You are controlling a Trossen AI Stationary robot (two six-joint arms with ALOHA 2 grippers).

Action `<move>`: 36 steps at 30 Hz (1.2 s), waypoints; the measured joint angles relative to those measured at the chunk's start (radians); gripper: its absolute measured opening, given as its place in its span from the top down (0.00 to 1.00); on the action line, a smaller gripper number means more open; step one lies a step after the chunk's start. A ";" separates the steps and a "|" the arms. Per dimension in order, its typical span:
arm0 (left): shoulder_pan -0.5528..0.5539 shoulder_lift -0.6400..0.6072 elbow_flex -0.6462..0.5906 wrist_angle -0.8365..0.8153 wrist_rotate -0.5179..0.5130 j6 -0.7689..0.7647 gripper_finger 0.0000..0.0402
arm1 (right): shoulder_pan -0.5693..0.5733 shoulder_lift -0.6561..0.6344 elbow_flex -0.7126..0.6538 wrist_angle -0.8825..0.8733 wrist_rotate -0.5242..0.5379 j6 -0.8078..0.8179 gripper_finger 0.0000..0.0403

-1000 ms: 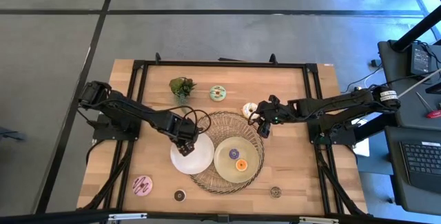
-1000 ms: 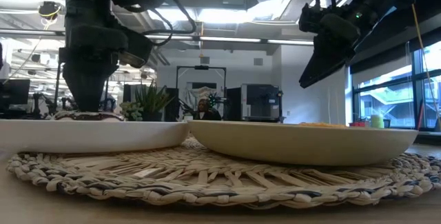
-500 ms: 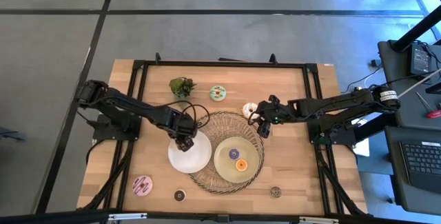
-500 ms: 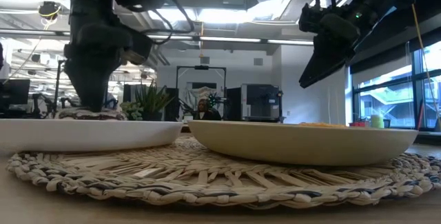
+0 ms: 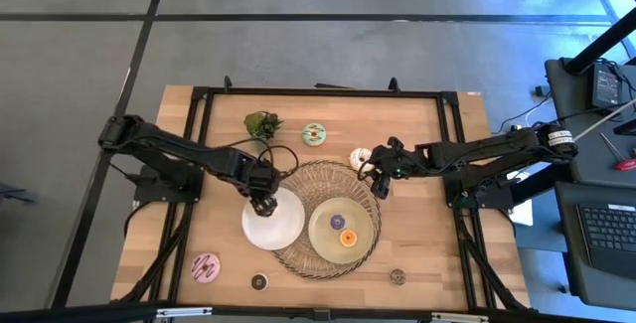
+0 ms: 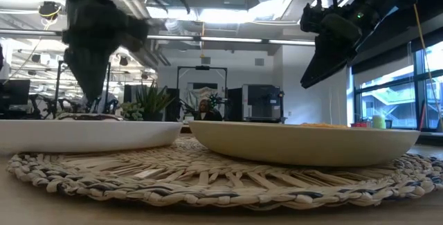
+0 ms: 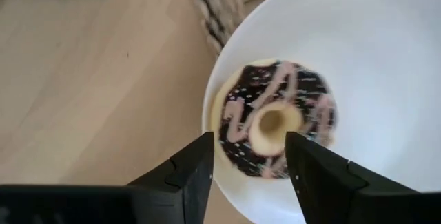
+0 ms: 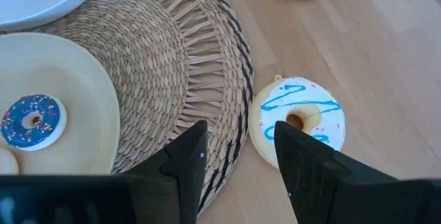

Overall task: Pick & Place donuts
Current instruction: Put the large purple donut on the white plate

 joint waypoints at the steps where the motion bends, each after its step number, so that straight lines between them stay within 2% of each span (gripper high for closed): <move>1: -0.005 -0.024 0.000 -0.001 -0.001 -0.005 0.56 | 0.000 0.000 0.000 0.000 0.000 0.000 0.58; 6: -0.054 -0.131 0.000 -0.003 0.000 -0.144 0.56 | 0.000 0.000 0.000 0.000 0.000 -0.001 0.58; 10: -0.129 -0.174 0.000 -0.003 -0.024 -0.174 0.57 | 0.000 0.000 0.000 0.000 0.000 -0.001 0.58; 16: -0.248 -0.164 0.000 -0.001 -0.060 -0.134 0.58 | 0.000 0.000 0.000 0.000 0.000 -0.003 0.58; 36: -0.660 -0.145 0.000 -0.002 -0.024 -0.140 0.58 | 0.000 0.000 0.000 0.000 0.000 0.032 0.58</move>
